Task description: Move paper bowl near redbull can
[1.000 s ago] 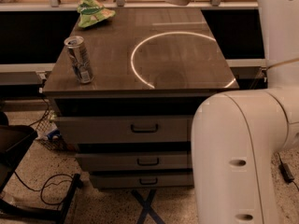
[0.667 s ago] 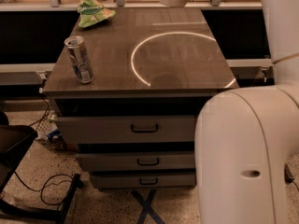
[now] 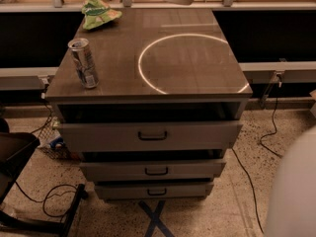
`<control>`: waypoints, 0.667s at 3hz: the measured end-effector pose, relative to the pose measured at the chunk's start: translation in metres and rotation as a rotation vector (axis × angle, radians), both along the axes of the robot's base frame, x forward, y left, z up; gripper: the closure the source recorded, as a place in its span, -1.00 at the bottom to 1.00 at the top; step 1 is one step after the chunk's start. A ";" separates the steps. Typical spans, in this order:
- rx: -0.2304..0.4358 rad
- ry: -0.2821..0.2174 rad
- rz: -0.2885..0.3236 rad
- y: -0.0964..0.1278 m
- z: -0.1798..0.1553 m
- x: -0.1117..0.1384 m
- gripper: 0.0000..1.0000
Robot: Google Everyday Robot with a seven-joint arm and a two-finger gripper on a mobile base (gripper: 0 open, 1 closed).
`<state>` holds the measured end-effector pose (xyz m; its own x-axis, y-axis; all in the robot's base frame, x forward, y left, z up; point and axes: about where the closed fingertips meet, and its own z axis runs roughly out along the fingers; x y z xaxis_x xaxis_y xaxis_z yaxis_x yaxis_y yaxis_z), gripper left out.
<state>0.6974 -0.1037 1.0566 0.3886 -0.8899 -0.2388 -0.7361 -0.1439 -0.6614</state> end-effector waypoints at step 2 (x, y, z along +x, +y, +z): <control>-0.013 0.044 0.030 0.015 -0.024 -0.008 1.00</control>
Offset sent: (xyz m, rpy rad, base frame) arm -0.0087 0.0145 -0.0227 -0.0120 0.0428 0.0308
